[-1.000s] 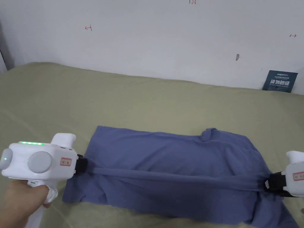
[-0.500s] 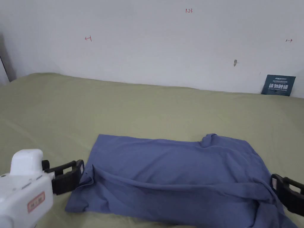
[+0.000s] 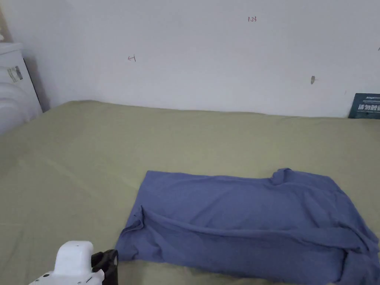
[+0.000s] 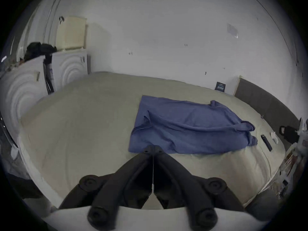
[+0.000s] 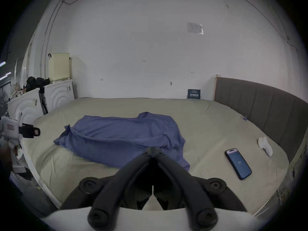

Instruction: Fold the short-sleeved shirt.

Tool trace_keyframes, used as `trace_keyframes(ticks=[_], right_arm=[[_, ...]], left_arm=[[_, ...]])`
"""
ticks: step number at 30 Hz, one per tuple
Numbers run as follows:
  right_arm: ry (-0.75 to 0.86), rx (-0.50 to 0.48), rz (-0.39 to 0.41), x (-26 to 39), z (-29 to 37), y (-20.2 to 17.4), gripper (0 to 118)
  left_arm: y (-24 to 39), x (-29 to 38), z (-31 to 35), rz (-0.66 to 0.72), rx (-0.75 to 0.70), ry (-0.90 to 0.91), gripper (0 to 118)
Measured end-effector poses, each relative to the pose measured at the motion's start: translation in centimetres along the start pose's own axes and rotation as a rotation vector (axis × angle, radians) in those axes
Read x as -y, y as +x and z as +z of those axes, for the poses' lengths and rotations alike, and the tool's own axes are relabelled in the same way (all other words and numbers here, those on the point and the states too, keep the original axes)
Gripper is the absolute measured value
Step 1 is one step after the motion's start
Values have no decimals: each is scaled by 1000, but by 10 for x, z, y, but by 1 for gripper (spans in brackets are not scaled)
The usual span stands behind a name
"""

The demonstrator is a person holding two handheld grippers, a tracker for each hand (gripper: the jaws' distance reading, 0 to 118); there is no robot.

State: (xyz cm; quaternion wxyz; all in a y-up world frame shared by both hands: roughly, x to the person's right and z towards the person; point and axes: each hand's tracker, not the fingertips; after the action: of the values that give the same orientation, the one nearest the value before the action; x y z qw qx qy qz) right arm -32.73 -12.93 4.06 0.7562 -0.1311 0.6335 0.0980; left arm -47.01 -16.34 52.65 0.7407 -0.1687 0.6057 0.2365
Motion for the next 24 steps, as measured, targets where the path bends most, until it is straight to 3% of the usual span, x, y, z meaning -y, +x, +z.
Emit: trace_keyframes(ticks=[1, 2, 3, 4, 10, 12, 14, 15, 17, 18, 21, 24], right_arm=[[-6, 1, -1, -1, -5, 2, 0], [-16, 3, 0, -2, -11, 3, 0], [-25, 11, 2, -3, -14, 4, 0], [-29, 13, 2, -3, -19, 6, 0], [-88, 57, -2, -4, -43, 25, 0], [-129, 90, -27, 1, -55, 35, 0], [-187, 95, -92, 3, -69, 45, 0], [-212, 104, -108, 3, -74, 47, 0], [-236, 94, -100, 3, -87, 54, 0], [-272, 96, -84, 4, -96, 57, 5], [-393, 90, -89, 10, -126, 68, 90], [-419, 7, -215, 20, -154, 82, 84]], left_arm=[[-3, -3, -18, 6, 9, -46, 50], [-3, -9, -33, 3, -15, -55, 50], [-4, -10, -49, -7, -48, -54, 60], [-8, -13, -66, -10, -69, -88, 80], [-30, -22, -134, 100, -44, -198, 83], [-30, -23, -149, 98, -55, -282, 78], [-19, -23, -144, 36, -96, -289, 62], [-18, -25, -140, 15, -100, -268, 53], [-22, -28, -137, 26, -69, -266, 11], [-28, -27, -134, 36, -16, -260, 8], [-28, -27, -133, 24, -31, -270, 8], [-21, -30, -126, 36, -24, -271, 8]])
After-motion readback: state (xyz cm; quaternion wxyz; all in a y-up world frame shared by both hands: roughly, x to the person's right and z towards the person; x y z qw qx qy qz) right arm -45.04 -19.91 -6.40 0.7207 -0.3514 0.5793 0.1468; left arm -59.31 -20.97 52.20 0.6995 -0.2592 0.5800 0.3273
